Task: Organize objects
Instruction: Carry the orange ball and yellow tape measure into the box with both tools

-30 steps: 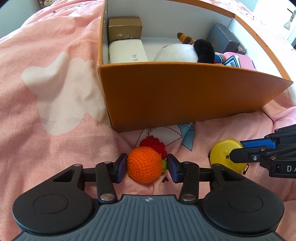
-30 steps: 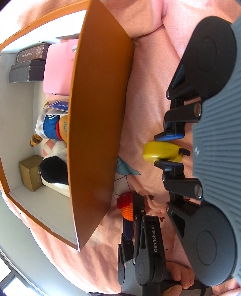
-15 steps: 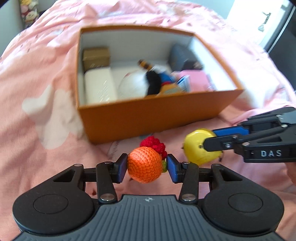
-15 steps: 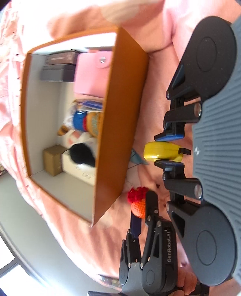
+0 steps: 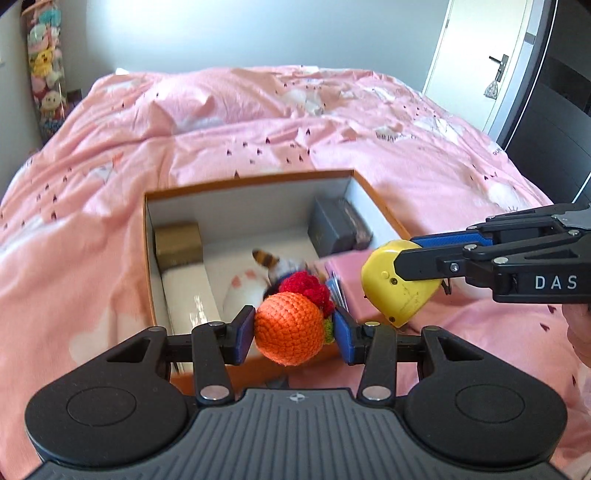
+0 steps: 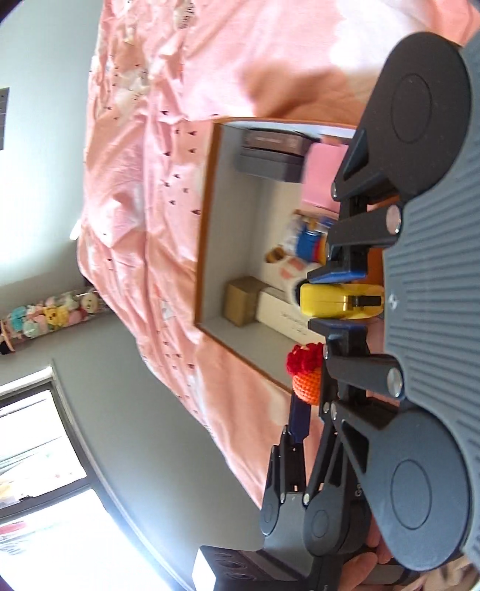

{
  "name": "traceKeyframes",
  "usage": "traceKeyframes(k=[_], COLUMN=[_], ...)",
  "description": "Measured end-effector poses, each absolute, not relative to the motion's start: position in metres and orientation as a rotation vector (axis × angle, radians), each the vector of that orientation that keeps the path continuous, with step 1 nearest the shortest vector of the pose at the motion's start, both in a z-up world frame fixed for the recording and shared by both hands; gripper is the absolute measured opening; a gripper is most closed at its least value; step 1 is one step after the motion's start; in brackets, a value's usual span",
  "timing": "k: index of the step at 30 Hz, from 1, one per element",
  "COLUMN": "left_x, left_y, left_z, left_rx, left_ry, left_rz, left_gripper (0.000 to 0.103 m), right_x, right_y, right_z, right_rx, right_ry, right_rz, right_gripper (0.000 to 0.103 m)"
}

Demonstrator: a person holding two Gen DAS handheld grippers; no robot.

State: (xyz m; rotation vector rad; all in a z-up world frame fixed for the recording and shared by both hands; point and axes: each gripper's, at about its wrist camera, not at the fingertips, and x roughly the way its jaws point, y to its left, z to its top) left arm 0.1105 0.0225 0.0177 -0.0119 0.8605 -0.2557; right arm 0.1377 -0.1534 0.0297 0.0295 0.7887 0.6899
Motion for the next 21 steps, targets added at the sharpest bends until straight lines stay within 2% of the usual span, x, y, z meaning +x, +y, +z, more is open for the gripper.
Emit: traceKeyframes(k=[8, 21], left_x=[0.161, 0.239], left_y=[0.018, 0.028], left_z=[0.014, -0.031], left_rx=[-0.010, 0.003], left_ry=[0.819, 0.901], left_rz=[-0.222, -0.243], left_gripper=[0.051, 0.051], right_x=[0.196, 0.280], right_y=[-0.151, -0.137], right_z=[0.031, -0.032], right_rx=[0.097, 0.210], right_ry=[0.774, 0.919], right_rz=[0.635, 0.534], right_gripper=[0.021, 0.021])
